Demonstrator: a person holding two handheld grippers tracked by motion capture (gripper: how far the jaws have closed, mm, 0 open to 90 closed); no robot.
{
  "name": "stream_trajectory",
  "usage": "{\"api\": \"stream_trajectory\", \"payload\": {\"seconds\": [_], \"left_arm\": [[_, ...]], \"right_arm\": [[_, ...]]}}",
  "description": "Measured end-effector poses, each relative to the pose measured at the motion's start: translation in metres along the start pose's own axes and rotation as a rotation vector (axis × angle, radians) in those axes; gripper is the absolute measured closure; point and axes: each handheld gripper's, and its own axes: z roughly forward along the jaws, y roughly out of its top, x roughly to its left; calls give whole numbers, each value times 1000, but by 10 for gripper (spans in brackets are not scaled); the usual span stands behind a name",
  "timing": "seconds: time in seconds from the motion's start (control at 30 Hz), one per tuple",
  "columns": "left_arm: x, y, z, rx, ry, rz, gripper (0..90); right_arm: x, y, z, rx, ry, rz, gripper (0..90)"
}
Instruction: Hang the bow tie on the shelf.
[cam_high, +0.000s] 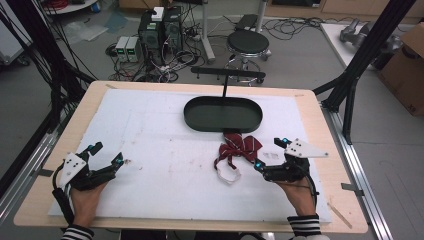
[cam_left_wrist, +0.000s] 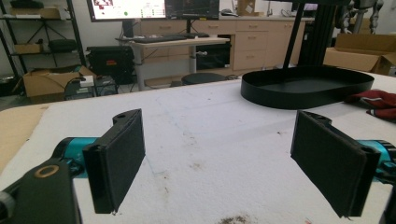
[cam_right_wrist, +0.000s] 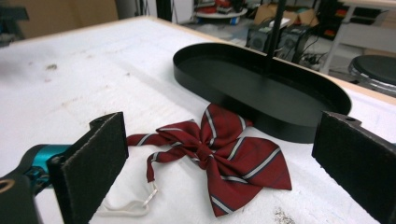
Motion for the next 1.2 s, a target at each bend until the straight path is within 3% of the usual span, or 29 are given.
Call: {"api": "stream_trajectory", "payload": {"seconds": [0.4, 0.5, 0.63, 0.83, 0.93, 1.07, 1.2], "left_arm": [[-1, 0, 0, -2, 1, 2, 179], [0, 0, 0, 0, 1, 3, 179], [0, 0, 0, -1, 0, 2, 179], [0, 0, 0, -1, 0, 3, 179], [0, 0, 0, 0, 0, 3, 179], [0, 0, 0, 0, -1, 3, 179], [0, 0, 0, 1, -1, 2, 178]], "right_arm": [[8, 10, 9, 111, 77, -61, 26], [11, 12, 11, 128, 118, -56, 27], [16, 16, 15, 172, 166, -98, 52], [23, 18, 23, 250, 210, -121, 55], [29, 19, 28, 274, 236, -166, 195], [34, 18, 33, 302, 267, -181, 199], [39, 17, 38, 335, 307, -203, 258]]}}
